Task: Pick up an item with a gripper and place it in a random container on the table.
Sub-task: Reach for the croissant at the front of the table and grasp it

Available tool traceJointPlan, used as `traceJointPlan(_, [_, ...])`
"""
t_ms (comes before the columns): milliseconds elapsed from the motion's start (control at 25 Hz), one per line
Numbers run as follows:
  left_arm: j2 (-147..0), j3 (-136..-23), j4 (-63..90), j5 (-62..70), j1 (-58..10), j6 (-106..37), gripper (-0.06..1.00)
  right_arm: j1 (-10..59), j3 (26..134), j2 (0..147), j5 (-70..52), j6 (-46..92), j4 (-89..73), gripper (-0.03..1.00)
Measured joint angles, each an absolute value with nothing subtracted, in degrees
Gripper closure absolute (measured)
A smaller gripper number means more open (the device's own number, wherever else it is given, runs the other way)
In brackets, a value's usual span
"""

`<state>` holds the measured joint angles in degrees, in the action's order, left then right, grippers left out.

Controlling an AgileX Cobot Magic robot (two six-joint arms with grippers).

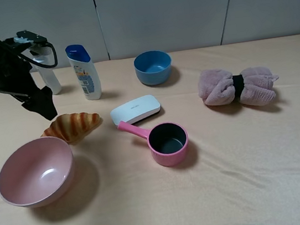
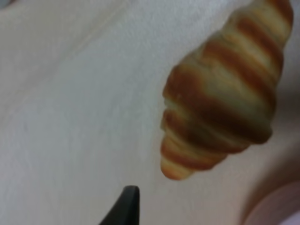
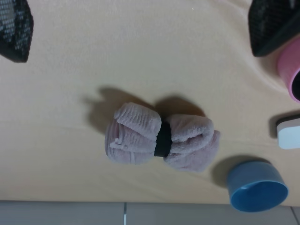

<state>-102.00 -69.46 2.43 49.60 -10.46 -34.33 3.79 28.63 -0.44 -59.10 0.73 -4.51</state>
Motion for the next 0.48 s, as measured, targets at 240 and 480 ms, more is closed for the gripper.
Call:
traceJointPlan(240, [-105.2,-70.2,3.2,46.9,-10.5,-39.1,-0.05,3.8,28.6,-0.4,-59.1,0.7,-4.5,0.27])
traceJointPlan(480, [-107.6,-70.3,6.0,43.4,-10.5,-44.9,-0.05,3.8,28.6,-0.4,-59.1,0.7,-4.5,0.27])
